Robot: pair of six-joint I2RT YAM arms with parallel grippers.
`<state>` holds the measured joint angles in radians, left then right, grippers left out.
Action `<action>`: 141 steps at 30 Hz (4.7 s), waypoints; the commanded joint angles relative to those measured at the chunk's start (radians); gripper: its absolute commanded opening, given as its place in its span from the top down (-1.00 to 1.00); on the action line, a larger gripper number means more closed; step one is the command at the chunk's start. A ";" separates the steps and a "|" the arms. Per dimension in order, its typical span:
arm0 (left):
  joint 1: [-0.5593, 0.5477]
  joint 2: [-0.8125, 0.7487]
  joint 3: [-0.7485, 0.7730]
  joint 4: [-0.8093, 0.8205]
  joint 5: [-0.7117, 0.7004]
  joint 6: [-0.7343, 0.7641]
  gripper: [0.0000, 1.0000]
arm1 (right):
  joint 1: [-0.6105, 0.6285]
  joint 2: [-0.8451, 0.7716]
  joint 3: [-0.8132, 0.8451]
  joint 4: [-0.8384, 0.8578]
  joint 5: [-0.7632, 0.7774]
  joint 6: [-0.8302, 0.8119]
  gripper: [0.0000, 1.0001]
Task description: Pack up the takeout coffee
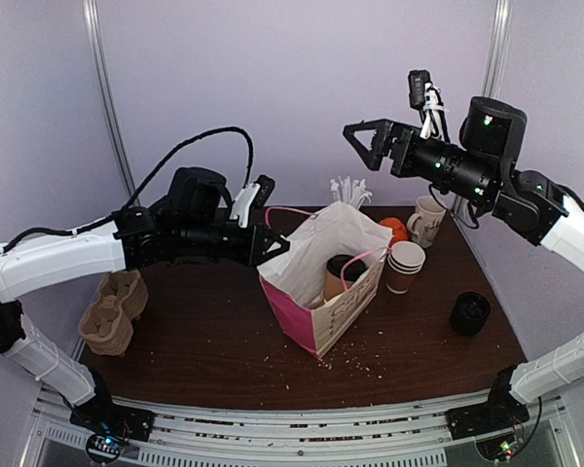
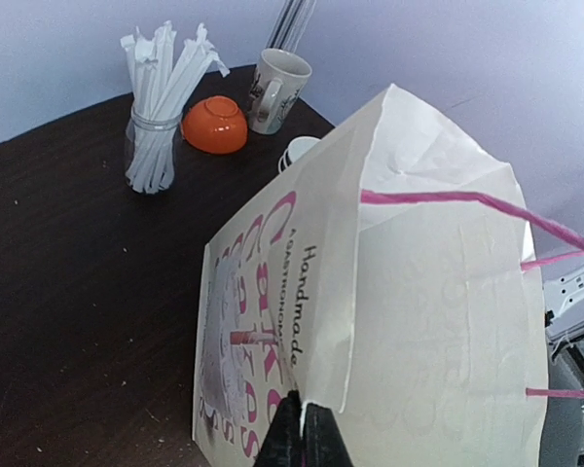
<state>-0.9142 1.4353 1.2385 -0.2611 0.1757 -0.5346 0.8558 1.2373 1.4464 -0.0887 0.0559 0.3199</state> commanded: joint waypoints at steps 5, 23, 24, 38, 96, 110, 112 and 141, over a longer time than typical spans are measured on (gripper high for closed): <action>-0.012 -0.070 0.039 -0.018 -0.017 0.267 1.00 | -0.007 -0.093 -0.183 -0.317 0.012 -0.065 -0.98; -0.228 -0.118 -0.040 -0.020 -0.192 0.550 1.00 | -0.005 -0.207 -0.431 -0.260 -0.202 -0.032 -0.84; -0.233 -0.118 -0.038 -0.019 -0.198 0.550 1.00 | -0.006 -0.214 -0.436 -0.266 -0.208 -0.035 -0.83; -0.322 -0.105 -0.029 -0.019 -0.306 0.527 1.00 | -0.004 -0.358 -0.612 -0.259 -0.218 -0.040 -0.78; -0.220 0.114 0.280 -0.311 -0.450 -0.138 1.00 | 0.008 -0.026 0.036 -0.620 -0.140 -0.183 -0.50; -0.220 0.111 0.292 -0.317 -0.569 -0.107 1.00 | -0.004 0.163 0.131 -0.670 -0.260 -0.268 -0.33; -0.219 0.105 0.296 -0.321 -0.590 -0.092 1.00 | -0.004 0.167 0.113 -0.669 -0.285 -0.268 -0.30; -0.157 0.023 0.134 -0.123 -0.433 -0.236 1.00 | 0.067 0.171 -0.341 -0.074 -0.080 -0.117 -0.54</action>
<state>-1.1122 1.5055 1.4052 -0.4808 -0.3099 -0.7074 0.9215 1.4895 1.1767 -0.2924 -0.0219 0.1658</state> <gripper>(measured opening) 0.014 0.748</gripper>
